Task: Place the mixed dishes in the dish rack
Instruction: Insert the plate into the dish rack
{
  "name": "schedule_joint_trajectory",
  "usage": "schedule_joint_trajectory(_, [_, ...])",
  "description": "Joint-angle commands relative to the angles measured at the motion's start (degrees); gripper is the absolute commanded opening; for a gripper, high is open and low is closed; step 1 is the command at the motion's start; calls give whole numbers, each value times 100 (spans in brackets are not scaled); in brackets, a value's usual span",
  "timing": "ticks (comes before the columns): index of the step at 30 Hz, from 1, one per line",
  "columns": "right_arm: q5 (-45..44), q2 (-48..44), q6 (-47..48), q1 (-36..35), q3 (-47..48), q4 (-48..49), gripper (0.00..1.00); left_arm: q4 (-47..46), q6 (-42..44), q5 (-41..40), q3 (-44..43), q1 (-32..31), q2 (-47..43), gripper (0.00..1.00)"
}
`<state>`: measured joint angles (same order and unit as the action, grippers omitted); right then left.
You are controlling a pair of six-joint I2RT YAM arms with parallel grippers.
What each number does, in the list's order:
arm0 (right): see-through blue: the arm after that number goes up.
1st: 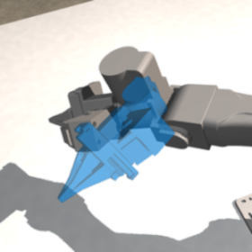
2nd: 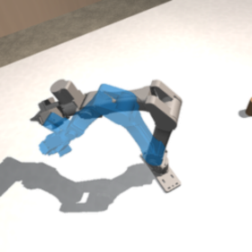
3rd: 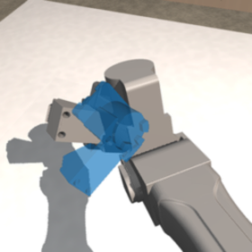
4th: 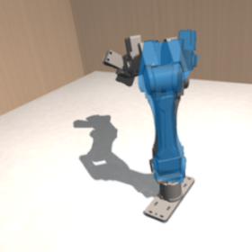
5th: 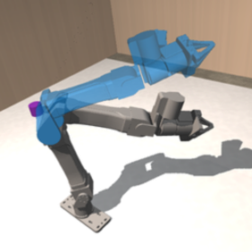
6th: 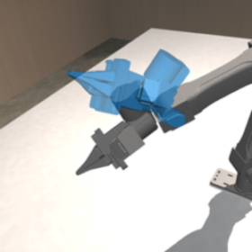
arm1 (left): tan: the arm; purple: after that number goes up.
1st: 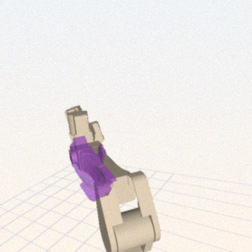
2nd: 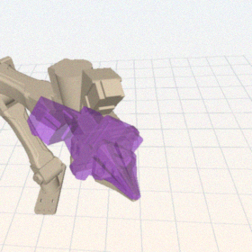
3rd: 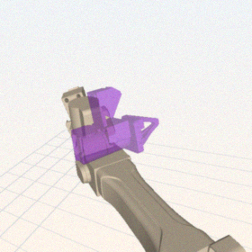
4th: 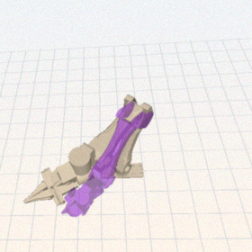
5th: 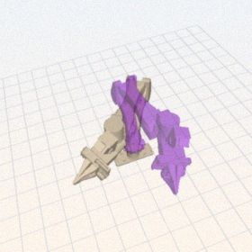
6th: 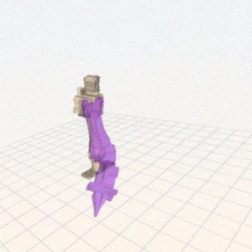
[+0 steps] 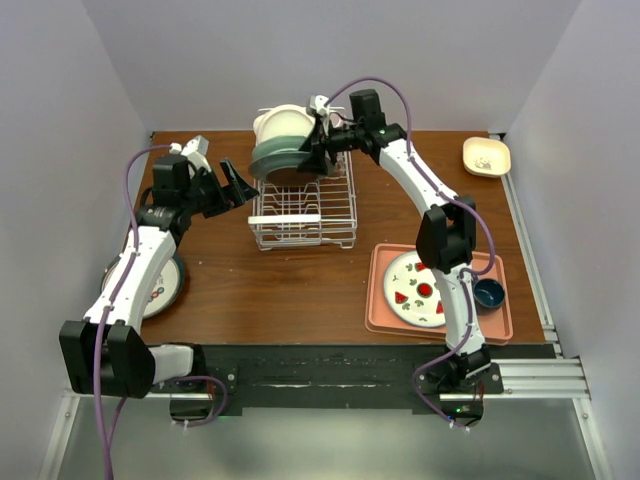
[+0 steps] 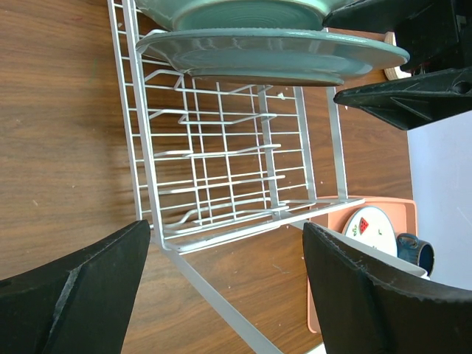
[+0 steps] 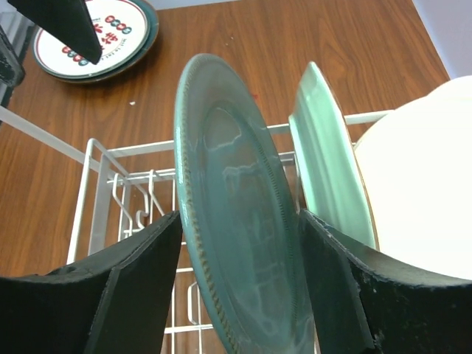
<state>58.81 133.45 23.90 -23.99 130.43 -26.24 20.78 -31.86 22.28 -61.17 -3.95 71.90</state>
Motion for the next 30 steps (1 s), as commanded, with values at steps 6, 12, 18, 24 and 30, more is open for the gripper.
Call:
schedule_joint_trajectory(6, [-492, -924, 62, -18, -377, 170, 93, -47, 118, -57, -202, -45, 0, 89])
schedule_joint_trajectory(12, [-879, -1444, -166, -9, -983, 707, 99, -12, 162, -224, -334, -45, 8, 91])
schedule_joint_trajectory(18, [-862, -1778, -316, -9, -1274, 830, 99, 111, 250, -374, -457, -45, -9, 92])
schedule_joint_trajectory(24, [-1325, -2472, -903, -18, -2038, 1741, 99, 576, 347, -1433, -721, -27, -9, 97])
schedule_joint_trajectory(30, [-3303, -2824, -2687, -9, -1934, 1825, 99, 1491, -153, -3700, -862, 166, -175, 100])
